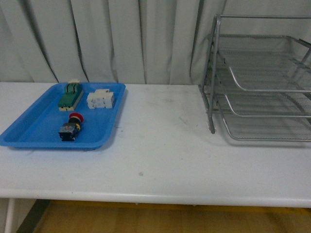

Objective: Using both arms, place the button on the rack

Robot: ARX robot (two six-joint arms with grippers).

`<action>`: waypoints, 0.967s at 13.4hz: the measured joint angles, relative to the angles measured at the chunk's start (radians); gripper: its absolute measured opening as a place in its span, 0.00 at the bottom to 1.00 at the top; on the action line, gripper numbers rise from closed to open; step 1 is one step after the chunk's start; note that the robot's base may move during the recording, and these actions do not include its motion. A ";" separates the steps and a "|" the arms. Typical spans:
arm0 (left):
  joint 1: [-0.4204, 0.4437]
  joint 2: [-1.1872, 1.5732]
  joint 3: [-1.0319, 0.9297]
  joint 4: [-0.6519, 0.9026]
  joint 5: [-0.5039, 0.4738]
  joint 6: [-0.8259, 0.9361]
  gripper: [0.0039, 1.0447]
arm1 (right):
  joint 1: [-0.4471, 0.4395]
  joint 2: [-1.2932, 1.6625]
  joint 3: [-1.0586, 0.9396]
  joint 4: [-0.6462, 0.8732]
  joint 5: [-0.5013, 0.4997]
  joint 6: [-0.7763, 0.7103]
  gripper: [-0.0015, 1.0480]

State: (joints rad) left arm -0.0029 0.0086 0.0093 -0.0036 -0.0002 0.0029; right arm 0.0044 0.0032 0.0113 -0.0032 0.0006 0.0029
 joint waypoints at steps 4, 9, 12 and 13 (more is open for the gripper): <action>0.000 0.000 0.000 0.000 0.000 0.000 0.94 | 0.000 0.000 0.000 0.000 0.000 0.000 0.94; 0.000 0.000 0.000 0.000 0.000 0.000 0.94 | 0.000 0.000 0.000 0.000 0.000 0.000 0.94; 0.000 0.000 0.000 0.000 0.000 0.000 0.94 | 0.000 0.000 0.000 0.000 0.000 0.000 0.94; 0.000 0.000 0.000 0.000 0.000 0.000 0.94 | 0.000 0.000 0.000 0.000 0.000 0.000 0.94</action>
State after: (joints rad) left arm -0.0029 0.0086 0.0093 -0.0036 -0.0002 0.0029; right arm 0.0044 0.0032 0.0113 -0.0032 0.0006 0.0029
